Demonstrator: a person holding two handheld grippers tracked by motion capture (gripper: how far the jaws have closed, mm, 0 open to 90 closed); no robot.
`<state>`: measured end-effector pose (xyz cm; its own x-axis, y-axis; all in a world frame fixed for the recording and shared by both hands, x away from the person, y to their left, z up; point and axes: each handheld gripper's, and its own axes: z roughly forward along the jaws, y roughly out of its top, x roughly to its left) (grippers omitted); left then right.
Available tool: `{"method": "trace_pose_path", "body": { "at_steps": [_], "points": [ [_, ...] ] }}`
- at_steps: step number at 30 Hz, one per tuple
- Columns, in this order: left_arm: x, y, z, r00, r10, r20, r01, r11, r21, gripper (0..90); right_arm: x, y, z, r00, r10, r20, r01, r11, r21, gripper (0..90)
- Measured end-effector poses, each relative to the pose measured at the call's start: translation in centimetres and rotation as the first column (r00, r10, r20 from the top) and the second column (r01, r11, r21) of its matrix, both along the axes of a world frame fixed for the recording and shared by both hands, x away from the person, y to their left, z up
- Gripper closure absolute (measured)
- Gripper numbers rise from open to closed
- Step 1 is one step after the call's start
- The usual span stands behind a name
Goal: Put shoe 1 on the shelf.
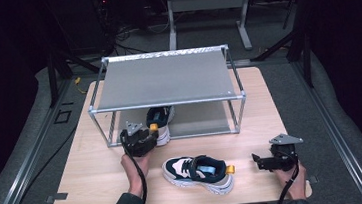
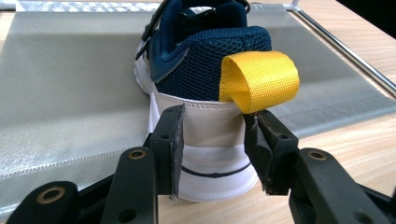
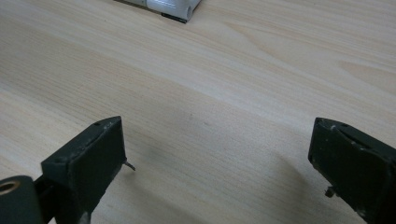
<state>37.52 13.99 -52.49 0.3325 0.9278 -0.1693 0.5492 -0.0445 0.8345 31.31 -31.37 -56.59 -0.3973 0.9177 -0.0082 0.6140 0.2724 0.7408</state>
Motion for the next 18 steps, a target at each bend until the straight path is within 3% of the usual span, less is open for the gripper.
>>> {"method": "trace_pose_path", "body": {
  "at_steps": [11, 18],
  "points": [
    [1.3, -1.1, -0.4, 0.9996, 0.029, -0.004, -0.029, 0.9996, -0.002, 60.1, 0.0, 0.0, 0.0, 1.0000, 0.001, -0.003, -0.001, 1.000, 0.002, 3.4],
    [2.2, -1.8, -0.5, 0.9995, 0.023, -0.021, -0.023, 0.9997, 0.009, 61.8, 0.0, 0.0, 0.0, 1.0000, 0.003, -0.004, -0.003, 1.000, 0.002, 3.4]
  ]
}}
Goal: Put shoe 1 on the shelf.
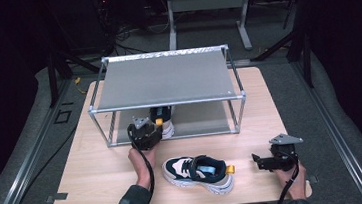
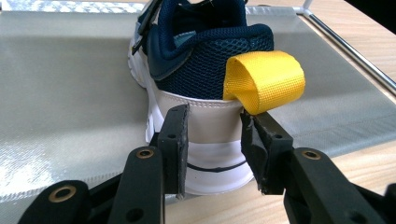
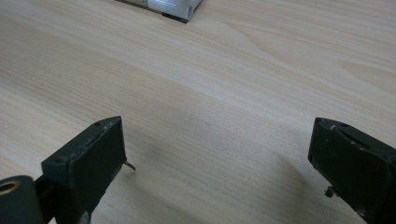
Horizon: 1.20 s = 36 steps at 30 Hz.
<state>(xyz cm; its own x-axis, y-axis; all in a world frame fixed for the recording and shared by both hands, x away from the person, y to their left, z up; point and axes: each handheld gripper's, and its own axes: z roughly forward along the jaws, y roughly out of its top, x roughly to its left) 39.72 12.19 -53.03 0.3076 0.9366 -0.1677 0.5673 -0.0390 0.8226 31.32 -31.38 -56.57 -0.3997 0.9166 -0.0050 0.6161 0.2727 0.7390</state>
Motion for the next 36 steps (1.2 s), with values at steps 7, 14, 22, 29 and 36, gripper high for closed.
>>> {"method": "trace_pose_path", "body": {
  "at_steps": [7, 14, 22, 29, 36],
  "points": [
    [0.2, -0.2, -0.1, 1.0000, 0.002, 0.000, -0.002, 1.0000, 0.000, 61.6, 0.0, 0.0, 0.0, 1.0000, 0.000, 0.001, 0.000, 1.000, 0.001, 3.4],
    [0.5, -0.5, -0.3, 0.9999, -0.001, -0.017, 0.002, 0.9998, 0.018, 58.3, 0.0, 0.0, -0.1, 0.9999, -0.008, 0.014, 0.008, 1.000, 0.013, 3.4],
    [-0.5, -0.1, 1.0, 0.9997, -0.018, -0.014, 0.019, 0.9980, 0.060, 30.9, 0.0, -0.1, 0.0, 0.9998, -0.001, 0.018, 0.001, 1.000, 0.016, 3.5],
    [-2.2, 0.6, 2.0, 0.9968, -0.079, -0.013, 0.080, 0.9919, 0.098, 15.2, -0.1, 0.0, 0.0, 0.9999, 0.004, 0.011, -0.004, 1.000, 0.027, 3.9],
    [-4.1, 2.3, 2.7, 0.9916, -0.122, -0.043, 0.126, 0.9828, 0.134, 11.4, 0.1, 0.0, -0.1, 0.9998, 0.019, 0.002, -0.019, 1.000, 0.023, 4.1]
  ]
}}
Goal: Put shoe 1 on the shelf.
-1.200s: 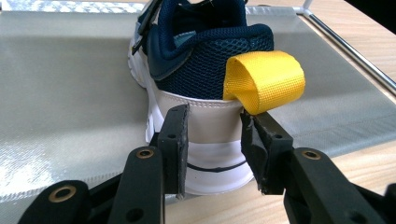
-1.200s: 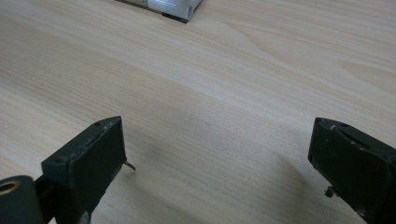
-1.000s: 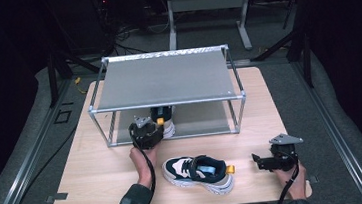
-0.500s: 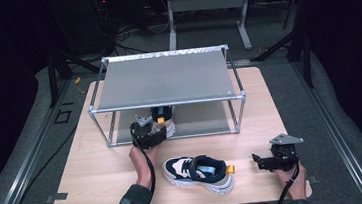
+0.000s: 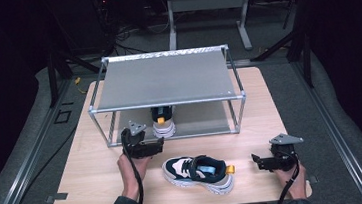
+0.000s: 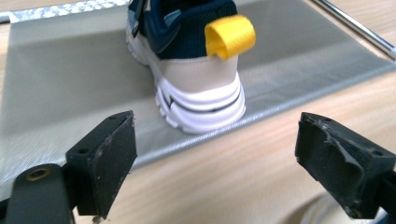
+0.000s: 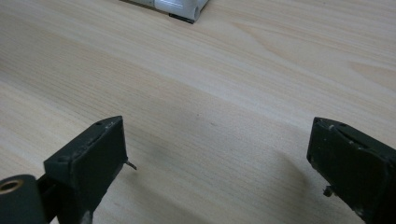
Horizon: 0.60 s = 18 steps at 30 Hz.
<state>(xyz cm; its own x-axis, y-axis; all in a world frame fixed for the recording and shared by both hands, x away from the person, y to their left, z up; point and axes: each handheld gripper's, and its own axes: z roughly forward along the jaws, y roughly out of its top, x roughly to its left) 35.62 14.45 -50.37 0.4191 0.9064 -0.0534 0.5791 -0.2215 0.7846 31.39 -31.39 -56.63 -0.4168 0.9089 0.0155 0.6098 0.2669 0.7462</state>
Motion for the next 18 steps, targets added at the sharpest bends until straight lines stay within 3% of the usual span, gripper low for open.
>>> {"method": "trace_pose_path", "body": {
  "at_steps": [5, 9, 14, 15, 18],
  "points": [
    [-1.0, 1.6, 0.0, 0.9994, -0.020, -0.030, 0.021, 0.9995, 0.022, 9.6, 0.0, 0.0, 0.0, 1.0000, 0.007, -0.004, -0.007, 1.000, 0.001, 2.7],
    [-1.8, 2.9, -0.5, 0.9977, -0.028, -0.061, 0.031, 0.9985, 0.044, 8.4, 0.1, -0.1, 0.2, 0.9991, 0.026, -0.034, -0.025, 0.999, 0.021, 0.0],
    [-2.7, 4.5, -0.8, 0.9968, -0.014, -0.079, 0.019, 0.9983, 0.055, 7.2, -0.2, -0.1, 0.5, 0.9982, 0.043, -0.041, -0.041, 0.998, 0.052, 0.0],
    [-3.0, 4.9, -0.9, 0.9970, -0.007, -0.078, 0.011, 0.9984, 0.055, 6.8, -0.4, 0.1, 0.8, 0.9975, 0.053, -0.046, -0.051, 0.998, 0.035, 0.0],
    [-3.6, 5.7, -1.1, 0.9965, 0.005, -0.083, 0.002, 0.9967, 0.081, 6.6, -1.0, 0.6, 1.7, 0.9911, 0.128, -0.038, -0.126, 0.991, 0.046, 0.0]
  ]
}}
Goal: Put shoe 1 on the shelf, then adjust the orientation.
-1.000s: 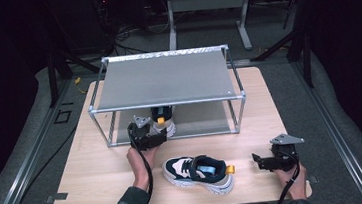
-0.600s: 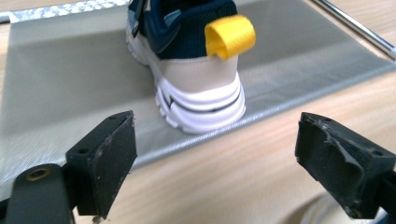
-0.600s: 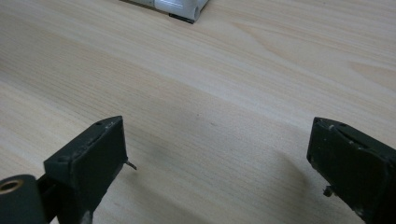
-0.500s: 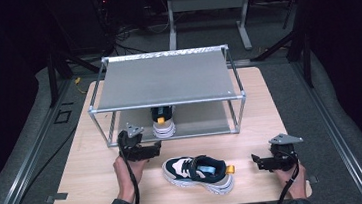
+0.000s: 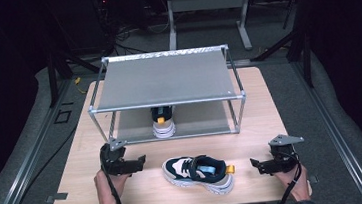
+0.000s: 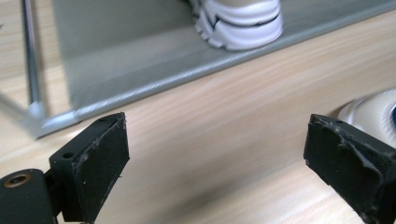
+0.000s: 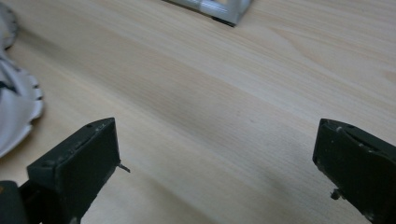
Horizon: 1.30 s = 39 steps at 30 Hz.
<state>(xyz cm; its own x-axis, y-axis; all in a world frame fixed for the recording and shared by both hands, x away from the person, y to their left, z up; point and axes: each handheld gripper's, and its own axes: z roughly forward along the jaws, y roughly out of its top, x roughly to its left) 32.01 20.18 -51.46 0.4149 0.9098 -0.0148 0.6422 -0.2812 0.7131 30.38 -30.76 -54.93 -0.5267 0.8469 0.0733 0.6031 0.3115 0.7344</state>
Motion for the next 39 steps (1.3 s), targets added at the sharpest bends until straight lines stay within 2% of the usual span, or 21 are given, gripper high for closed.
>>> {"method": "trace_pose_path", "body": {
  "at_steps": [1, 6, 7, 8, 9, 12, 13, 17, 19, 20, 22, 23, 24, 25, 26, 27, 28, 30, 36, 37, 39],
  "points": [
    [-0.4, 0.5, -0.4, 0.9999, 0.013, -0.007, -0.012, 0.9998, 0.013, 6.7, -0.5, 0.3, 0.9, 1.0000, 0.007, 0.003, -0.007, 1.000, -0.024, 0.0],
    [-0.9, 1.6, -1.1, 0.9990, 0.035, -0.026, -0.035, 0.9994, 0.007, 6.2, -1.1, 0.7, 2.3, 0.9993, 0.037, 0.006, -0.037, 0.999, -0.018, 0.4],
    [-1.0, 1.7, -1.3, 0.9988, 0.041, -0.025, -0.041, 0.9992, 0.005, 6.1, -1.3, 0.9, 2.7, 0.9995, 0.032, -0.009, -0.032, 0.999, -0.042, 0.4],
    [-1.1, 1.9, -1.3, 0.9987, 0.040, -0.031, -0.039, 0.9992, 0.012, 6.0, -1.4, 1.1, 2.9, 0.9998, 0.022, -0.001, -0.022, 0.998, -0.055, 0.4],
    [-1.2, 2.1, -1.4, 0.9987, 0.040, -0.032, -0.039, 0.9992, 0.013, 4.9, -1.5, 1.3, 3.1, 0.9979, 0.064, -0.008, -0.064, 0.998, -0.016, 0.4],
    [-1.5, 2.4, -1.5, 0.9983, 0.048, -0.034, -0.048, 0.9988, 0.012, 3.8, -1.8, 1.7, 3.6, 0.9981, 0.062, -0.004, -0.062, 0.997, -0.035, 0.4],
    [-1.6, 2.6, -1.5, 0.9983, 0.049, -0.033, -0.048, 0.9988, 0.013, 3.4, -2.0, 2.1, 4.0, 0.9954, 0.096, -0.002, -0.096, 0.995, -0.011, 0.4],
    [-1.8, 3.3, -1.5, 0.9972, 0.061, -0.043, -0.061, 0.9980, 0.016, 3.1, -2.4, 2.9, 4.9, 0.9939, 0.110, 0.006, -0.110, 0.993, -0.033, 0.5],
    [-2.0, 3.7, -1.5, 0.9966, 0.070, -0.044, -0.069, 0.9975, 0.016, 2.5, -2.6, 3.3, 5.4, 0.9890, 0.147, 0.013, -0.147, 0.989, -0.001, 0.6],
    [-2.1, 3.7, -1.5, 0.9965, 0.071, -0.044, -0.071, 0.9974, 0.016, 2.3, -2.9, 3.6, 5.9, 0.9911, 0.132, 0.017, -0.131, 0.991, -0.029, 0.5],
    [-2.3, 4.0, -1.5, 0.9959, 0.075, -0.050, -0.074, 0.9971, 0.018, 0.7, -3.1, 3.9, 6.3, 0.9892, 0.145, 0.021, -0.145, 0.989, -0.028, 0.5],
    [-2.4, 4.1, -1.6, 0.9957, 0.076, -0.052, -0.075, 0.9970, 0.016, 0.0, -3.2, 4.3, 6.7, 0.9848, 0.172, 0.022, -0.172, 0.985, -0.013, 0.6],
    [-2.4, 4.2, -1.6, 0.9957, 0.075, -0.054, -0.074, 0.9971, 0.016, 0.0, -3.4, 4.6, 7.1, 0.9881, 0.153, 0.017, -0.152, 0.987, -0.056, 0.7],
    [-2.5, 4.4, -1.6, 0.9956, 0.074, -0.058, -0.073, 0.9971, 0.023, 0.0, -3.4, 4.6, 7.1, 0.9881, 0.153, 0.017, -0.152, 0.987, -0.056, 0.7],
    [-2.5, 4.5, -1.6, 0.9956, 0.075, -0.056, -0.073, 0.9970, 0.024, 0.0, -3.3, 4.8, 7.1, 0.9799, 0.198, 0.026, -0.198, 0.980, -0.002, 0.7],
    [-2.6, 4.5, -1.5, 0.9957, 0.077, -0.053, -0.075, 0.9969, 0.023, 0.0, -3.4, 5.2, 7.3, 0.9824, 0.185, 0.026, -0.184, 0.982, -0.029, 0.7],
    [-2.6, 4.7, -1.5, 0.9956, 0.079, -0.052, -0.077, 0.9967, 0.023, 0.0, -3.4, 5.4, 7.4, 0.9808, 0.194, 0.021, -0.193, 0.980, -0.036, 0.7],
    [-2.8, 4.8, -1.6, 0.9950, 0.088, -0.047, -0.087, 0.9961, 0.013, 0.0, -3.4, 5.9, 7.6, 0.9770, 0.212, 0.022, -0.211, 0.977, -0.028, 0.7],
    [-2.9, 4.8, -2.2, 0.9949, 0.080, -0.062, -0.079, 0.9968, 0.012, 0.0, -3.5, 7.3, 8.2, 0.9614, 0.275, 0.004, -0.275, 0.961, -0.037, 0.7],
    [-2.9, 4.8, -2.2, 0.9951, 0.077, -0.062, -0.076, 0.9970, 0.011, 0.0, -3.6, 7.8, 8.2, 0.9550, 0.296, 0.018, -0.296, 0.955, -0.024, 0.6],
    [-2.9, 4.8, -2.2, 0.9954, 0.074, -0.061, -0.073, 0.9973, 0.010, 0.0, -3.6, 8.0, 8.2, 0.9520, 0.306, 0.017, -0.305, 0.952, -0.019, 0.3]
  ]
}}
